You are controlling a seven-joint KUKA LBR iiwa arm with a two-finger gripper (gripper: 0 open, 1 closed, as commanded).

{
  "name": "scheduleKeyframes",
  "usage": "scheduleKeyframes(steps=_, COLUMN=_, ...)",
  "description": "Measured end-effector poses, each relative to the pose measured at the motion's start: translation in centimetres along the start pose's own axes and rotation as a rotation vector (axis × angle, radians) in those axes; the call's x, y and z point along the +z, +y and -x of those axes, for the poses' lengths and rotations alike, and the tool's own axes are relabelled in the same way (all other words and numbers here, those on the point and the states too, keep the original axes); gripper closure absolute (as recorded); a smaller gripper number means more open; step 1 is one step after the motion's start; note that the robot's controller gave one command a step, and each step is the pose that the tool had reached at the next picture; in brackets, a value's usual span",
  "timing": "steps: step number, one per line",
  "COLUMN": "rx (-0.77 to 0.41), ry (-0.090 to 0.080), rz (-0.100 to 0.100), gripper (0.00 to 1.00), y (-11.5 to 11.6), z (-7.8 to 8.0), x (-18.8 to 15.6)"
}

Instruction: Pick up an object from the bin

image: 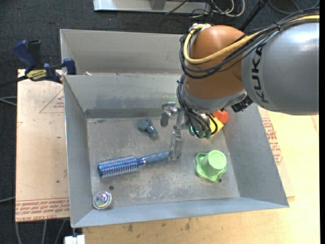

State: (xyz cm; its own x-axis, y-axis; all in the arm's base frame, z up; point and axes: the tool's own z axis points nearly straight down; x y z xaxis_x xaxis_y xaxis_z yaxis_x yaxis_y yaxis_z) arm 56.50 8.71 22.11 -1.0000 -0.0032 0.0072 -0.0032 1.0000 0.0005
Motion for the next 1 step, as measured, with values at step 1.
scheduleKeyframes(steps=1, rx=-0.076, ry=-0.001, rz=0.0, gripper=0.0, y=5.71, z=-0.81, x=15.58)
